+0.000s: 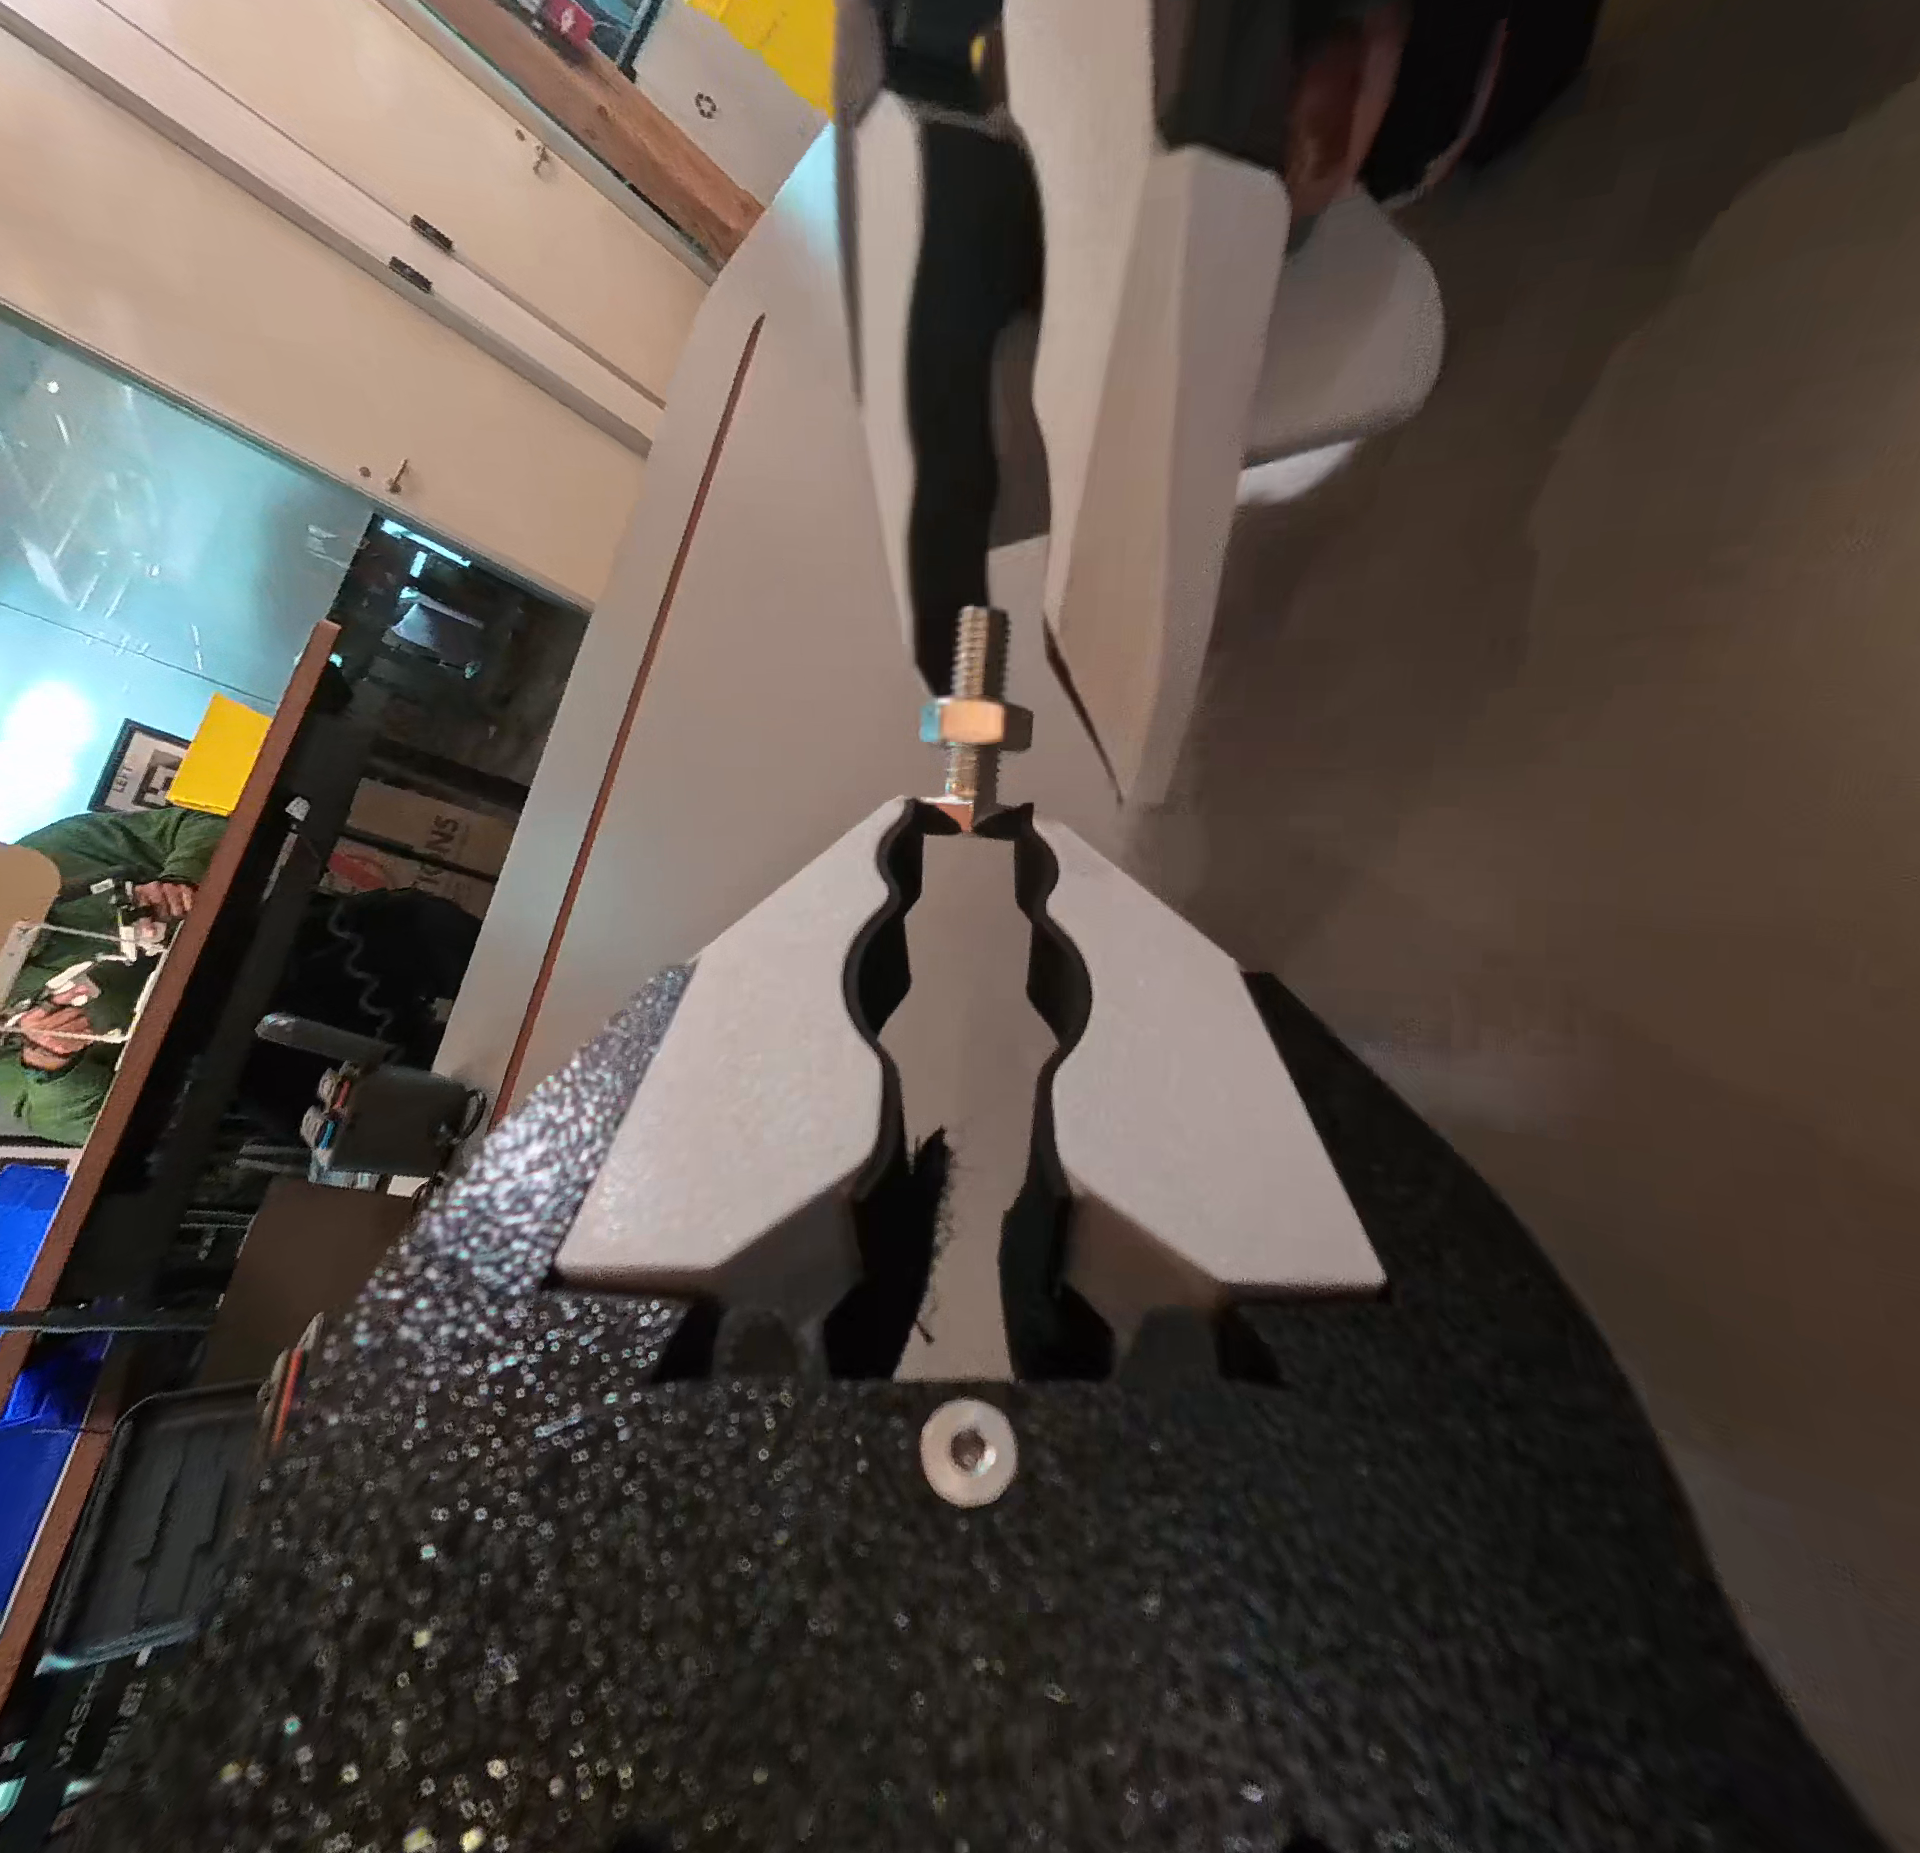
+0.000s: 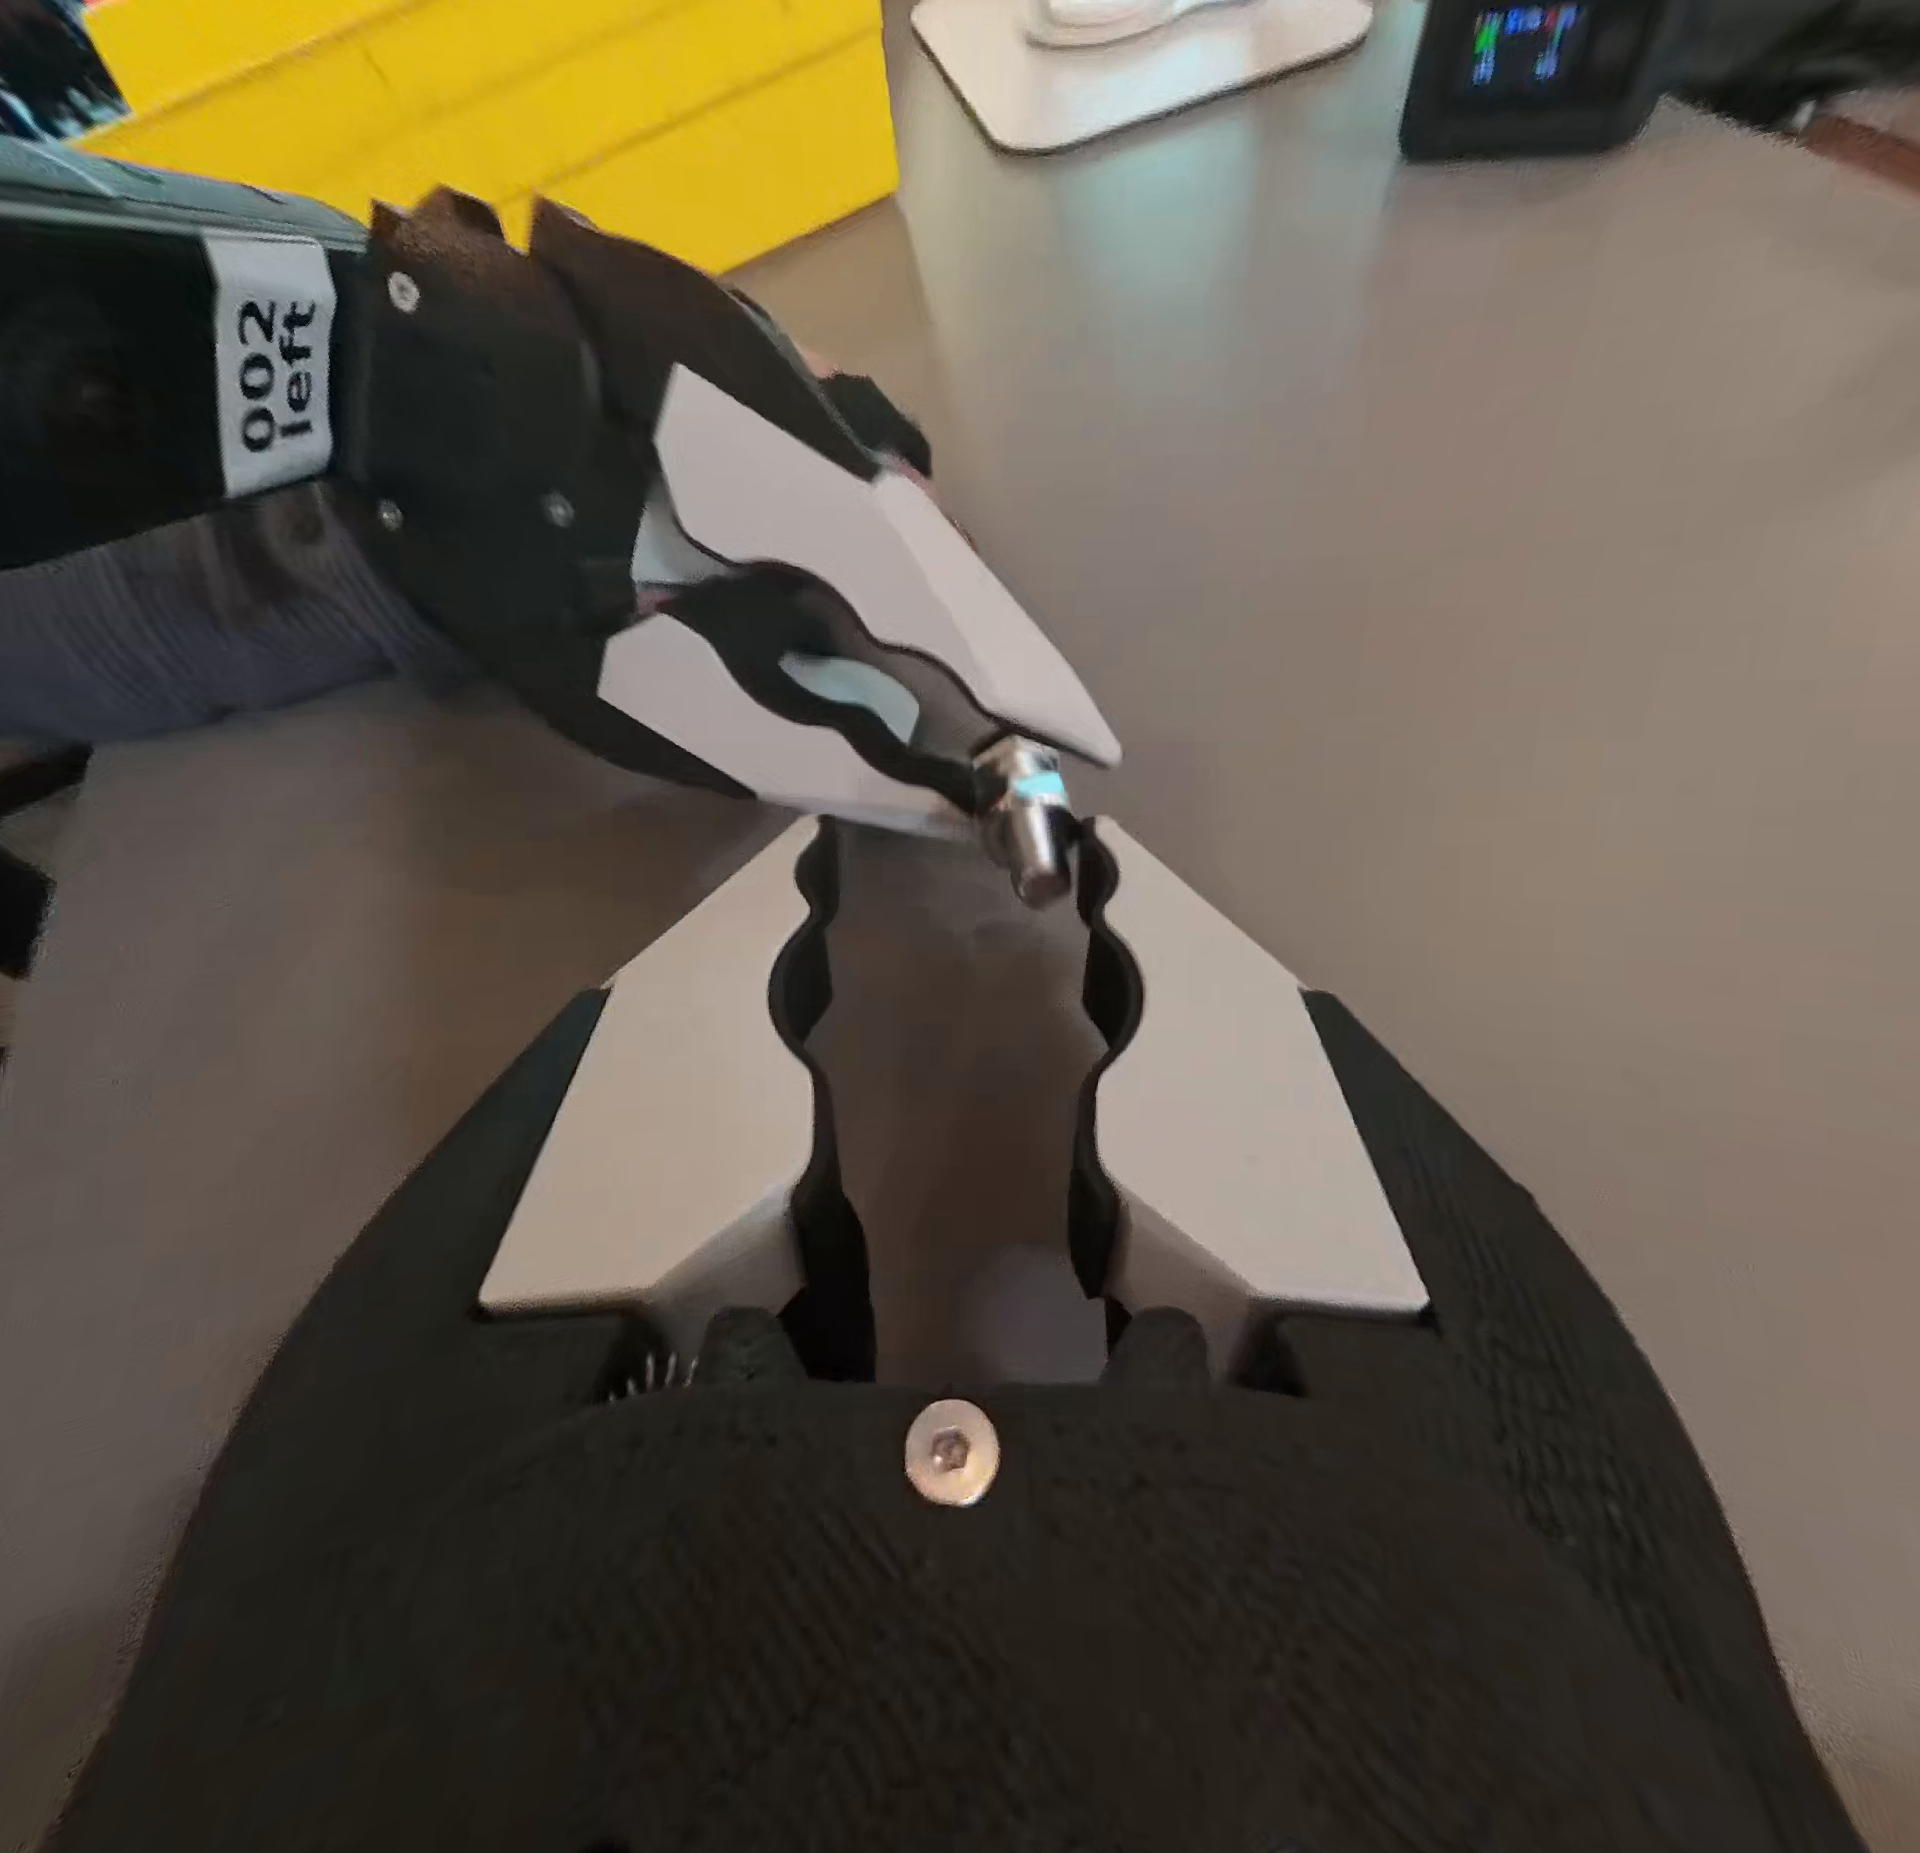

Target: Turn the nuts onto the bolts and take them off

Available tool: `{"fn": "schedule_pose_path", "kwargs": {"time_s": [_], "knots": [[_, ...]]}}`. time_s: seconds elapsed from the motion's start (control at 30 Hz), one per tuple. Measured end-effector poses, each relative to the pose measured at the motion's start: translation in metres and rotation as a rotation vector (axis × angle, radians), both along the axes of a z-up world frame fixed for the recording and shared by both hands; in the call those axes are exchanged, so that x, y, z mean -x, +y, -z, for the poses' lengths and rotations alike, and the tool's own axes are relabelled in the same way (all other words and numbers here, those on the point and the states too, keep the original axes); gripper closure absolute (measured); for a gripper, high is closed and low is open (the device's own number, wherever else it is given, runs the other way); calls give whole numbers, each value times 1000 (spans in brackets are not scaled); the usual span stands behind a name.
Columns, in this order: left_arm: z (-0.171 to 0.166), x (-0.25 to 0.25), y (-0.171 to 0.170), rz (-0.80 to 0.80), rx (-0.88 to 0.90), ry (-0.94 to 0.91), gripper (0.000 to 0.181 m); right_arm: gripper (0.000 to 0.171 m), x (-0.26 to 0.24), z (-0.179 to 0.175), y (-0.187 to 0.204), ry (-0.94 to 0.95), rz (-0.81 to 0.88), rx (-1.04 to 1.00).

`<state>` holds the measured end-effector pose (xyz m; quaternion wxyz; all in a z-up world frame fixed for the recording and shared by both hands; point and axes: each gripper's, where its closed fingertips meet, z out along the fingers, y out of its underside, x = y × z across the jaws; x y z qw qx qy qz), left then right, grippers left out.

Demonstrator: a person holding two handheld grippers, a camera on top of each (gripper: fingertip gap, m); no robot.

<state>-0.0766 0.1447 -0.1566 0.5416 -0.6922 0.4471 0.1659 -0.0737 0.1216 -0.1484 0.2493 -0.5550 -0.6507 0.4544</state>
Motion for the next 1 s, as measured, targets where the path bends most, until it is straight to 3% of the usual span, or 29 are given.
{"fn": "schedule_pose_path", "kwargs": {"time_s": [0.03, 0.13, 0.33, 0.53, 0.63, 0.73, 0.8, 0.9, 1.0], "knots": [[2, 0, 0, -3, 6, 10, 166, 123, 3, -5, -2, 46, -5, -49], [1, 1, 1, -4, 10, -17, 166, 135, 6, -27, -9, 221, -32, -173], [0, 2, 1, 3, 33, -93, 166, 131, -1, 8, 12, -32, 44, -106], [0, 2, 1, -2, 31, -83, 166, 133, 9, -26, -9, 222, -20, -260], [1, 2, 2, -2, 30, -70, 166, 137, 2, -5, 17, 68, 71, -234], [2, 1, 1, 2, 31, -40, 166, 137, -3, 8, 11, -24, 36, -122], [3, 1, 1, 3, 32, -22, 166, 130, 6, -6, 2, 64, 18, -158], [3, 1, 2, -2, 33, -24, 165, 141, 8, -39, -25, 286, -82, -258], [2, 2, 2, 0, 31, -41, 165, 139, 2, -16, 12, 124, 41, -282]]}}
